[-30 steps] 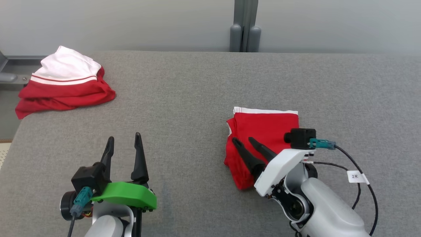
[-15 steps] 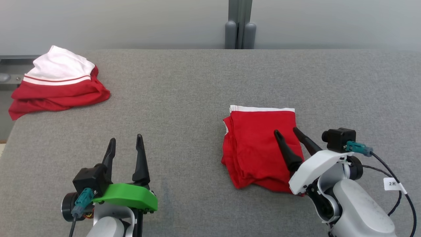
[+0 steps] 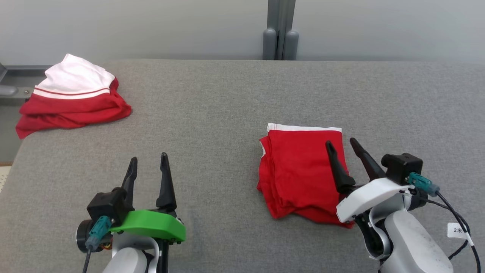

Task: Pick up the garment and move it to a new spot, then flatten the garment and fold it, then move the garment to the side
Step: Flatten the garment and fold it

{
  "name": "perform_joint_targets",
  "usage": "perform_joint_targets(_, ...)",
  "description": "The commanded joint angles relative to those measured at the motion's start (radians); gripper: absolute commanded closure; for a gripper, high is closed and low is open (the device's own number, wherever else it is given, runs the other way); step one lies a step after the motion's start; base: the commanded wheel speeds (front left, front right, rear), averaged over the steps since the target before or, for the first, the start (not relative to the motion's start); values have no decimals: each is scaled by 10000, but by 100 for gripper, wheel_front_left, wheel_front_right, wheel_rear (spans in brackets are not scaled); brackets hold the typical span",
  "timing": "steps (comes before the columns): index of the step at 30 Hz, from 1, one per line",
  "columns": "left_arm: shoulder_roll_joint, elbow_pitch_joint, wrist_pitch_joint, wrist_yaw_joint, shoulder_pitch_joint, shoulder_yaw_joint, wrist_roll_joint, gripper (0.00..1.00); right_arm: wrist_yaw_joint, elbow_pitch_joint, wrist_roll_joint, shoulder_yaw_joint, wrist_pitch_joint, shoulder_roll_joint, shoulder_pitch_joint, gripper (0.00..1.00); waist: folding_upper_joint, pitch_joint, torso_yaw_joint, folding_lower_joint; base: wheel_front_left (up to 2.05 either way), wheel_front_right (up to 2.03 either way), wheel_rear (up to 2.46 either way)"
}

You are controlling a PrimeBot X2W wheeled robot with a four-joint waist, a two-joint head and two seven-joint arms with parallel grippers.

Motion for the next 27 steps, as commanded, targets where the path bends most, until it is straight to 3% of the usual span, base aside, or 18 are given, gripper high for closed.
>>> perform_joint_targets(1, -97, 48, -43, -96, -86, 21, 88, 0, 1, -235, -290, -246, -169, 68, 253, 0, -1, -109, -139, 0, 0, 0, 0)
perform_joint_targets(14, -556, 213, -98, -394, 813, 523, 808, 0, 1, -2506, -2518, -2171, -434, 505, 2117, 0, -1, -650, -828, 0, 0, 0, 0)
perform_joint_targets(27, -750, 679, -102, -727, 1328, 1230, 1663, 0, 1, -2930, -2240, -2472, -244, 554, 2777, 0, -1, -750, -836, 0, 0, 0, 0)
